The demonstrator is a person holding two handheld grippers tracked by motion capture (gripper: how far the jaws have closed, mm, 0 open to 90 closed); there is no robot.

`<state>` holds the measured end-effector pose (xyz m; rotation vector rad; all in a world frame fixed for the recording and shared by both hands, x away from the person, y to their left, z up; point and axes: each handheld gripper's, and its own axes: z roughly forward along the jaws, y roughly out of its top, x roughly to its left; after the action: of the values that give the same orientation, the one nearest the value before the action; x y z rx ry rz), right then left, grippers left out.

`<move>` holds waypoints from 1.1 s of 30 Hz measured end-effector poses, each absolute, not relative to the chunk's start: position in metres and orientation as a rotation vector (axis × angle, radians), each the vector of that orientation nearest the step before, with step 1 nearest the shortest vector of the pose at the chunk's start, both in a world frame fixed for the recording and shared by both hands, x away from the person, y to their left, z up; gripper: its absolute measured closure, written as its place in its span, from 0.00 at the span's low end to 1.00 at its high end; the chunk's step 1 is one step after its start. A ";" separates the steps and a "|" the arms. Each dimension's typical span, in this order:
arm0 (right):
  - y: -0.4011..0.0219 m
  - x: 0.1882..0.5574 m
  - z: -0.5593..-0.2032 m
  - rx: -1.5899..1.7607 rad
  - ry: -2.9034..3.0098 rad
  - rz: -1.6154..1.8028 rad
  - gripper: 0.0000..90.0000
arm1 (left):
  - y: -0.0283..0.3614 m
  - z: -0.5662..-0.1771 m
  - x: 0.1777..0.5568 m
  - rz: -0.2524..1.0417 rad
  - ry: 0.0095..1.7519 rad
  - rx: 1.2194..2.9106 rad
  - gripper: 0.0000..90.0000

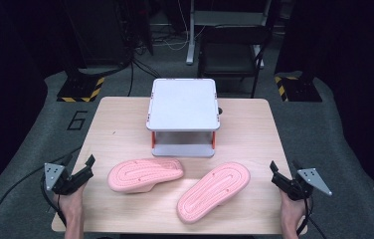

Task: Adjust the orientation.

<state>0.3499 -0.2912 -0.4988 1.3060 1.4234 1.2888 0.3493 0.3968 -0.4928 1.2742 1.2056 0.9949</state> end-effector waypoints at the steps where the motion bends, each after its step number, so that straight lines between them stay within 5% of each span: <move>1: -0.291 0.350 -0.499 1.304 1.423 1.289 0.17 | 0.397 -0.493 0.349 0.995 1.206 1.274 0.18; 22: -0.290 0.350 -0.499 1.301 1.432 1.277 0.18 | 0.387 -0.466 0.342 0.735 0.931 1.367 0.18; 33: -0.287 0.350 -0.497 1.283 1.443 1.269 0.19 | 0.375 -0.470 0.304 0.617 0.773 1.629 0.24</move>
<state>0.3505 -0.2867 -0.4973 1.2832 1.4434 1.2686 0.3044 0.3746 -0.4705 1.6288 0.7726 0.6175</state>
